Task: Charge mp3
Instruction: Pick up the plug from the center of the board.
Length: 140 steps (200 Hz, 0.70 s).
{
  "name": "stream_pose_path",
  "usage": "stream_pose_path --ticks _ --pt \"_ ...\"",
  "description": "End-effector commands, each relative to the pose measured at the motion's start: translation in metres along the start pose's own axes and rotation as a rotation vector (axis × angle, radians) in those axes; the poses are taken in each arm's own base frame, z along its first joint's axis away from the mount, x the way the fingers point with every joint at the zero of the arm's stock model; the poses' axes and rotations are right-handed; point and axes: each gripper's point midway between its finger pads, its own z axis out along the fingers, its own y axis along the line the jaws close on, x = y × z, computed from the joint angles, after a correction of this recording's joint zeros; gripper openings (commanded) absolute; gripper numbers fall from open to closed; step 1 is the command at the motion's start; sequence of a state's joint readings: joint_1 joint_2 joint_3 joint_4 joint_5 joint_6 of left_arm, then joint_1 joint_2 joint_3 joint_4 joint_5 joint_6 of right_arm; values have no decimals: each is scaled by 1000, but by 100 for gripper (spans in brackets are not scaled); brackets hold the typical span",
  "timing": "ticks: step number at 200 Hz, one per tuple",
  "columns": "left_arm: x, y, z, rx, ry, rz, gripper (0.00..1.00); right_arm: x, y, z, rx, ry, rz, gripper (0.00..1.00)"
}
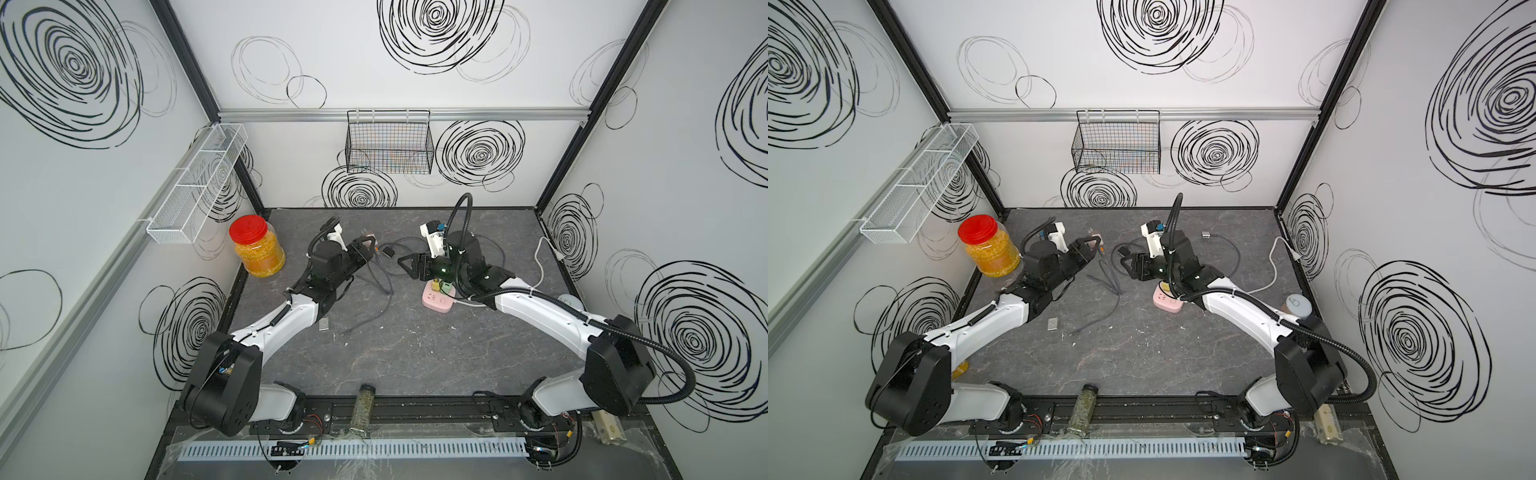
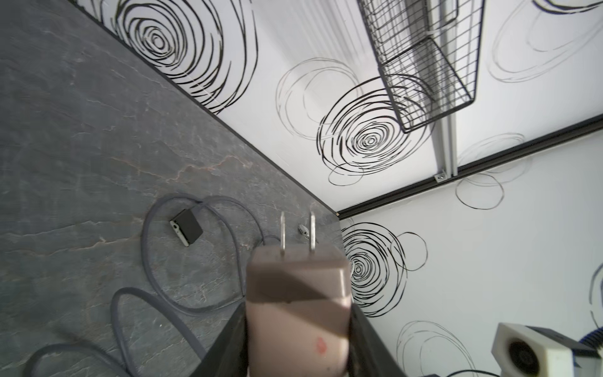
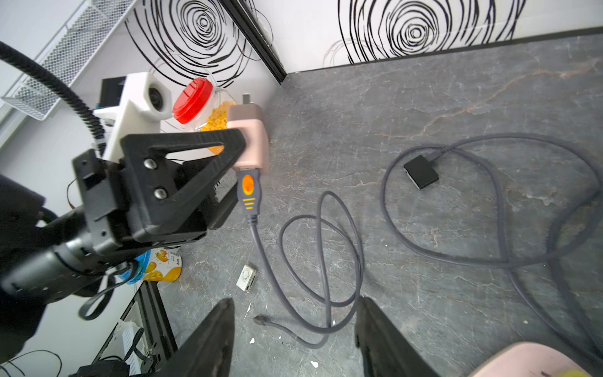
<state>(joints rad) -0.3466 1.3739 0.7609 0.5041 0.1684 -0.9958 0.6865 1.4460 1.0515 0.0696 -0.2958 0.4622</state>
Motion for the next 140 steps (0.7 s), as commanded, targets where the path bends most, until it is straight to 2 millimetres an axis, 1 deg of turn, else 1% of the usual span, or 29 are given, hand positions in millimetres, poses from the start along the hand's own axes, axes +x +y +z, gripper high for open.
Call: stream_pose_path --ticks 1,12,38,56,74,108,126,140 --pt "-22 -48 -8 236 -63 -25 32 -19 20 -13 -32 -92 -98 63" --pt "-20 -48 -6 259 -51 -73 32 -20 25 -14 -37 -101 -124 64" --pt "-14 -60 -5 343 -16 -181 32 -20 29 -12 -28 -104 -166 64" --pt "-4 -62 -2 337 26 -228 32 -17 33 -8 -37 -105 -185 64" --pt "9 -65 -2 311 63 -237 31 -20 36 -5 -30 -132 -209 65" --pt "30 -70 -10 285 105 -266 31 -30 42 -1 -54 -213 -234 64" --pt "34 -67 -16 278 105 -304 31 -31 41 2 -50 -245 -243 64" --pt "34 -66 -21 278 93 -326 31 -31 39 5 -27 -251 -242 62"
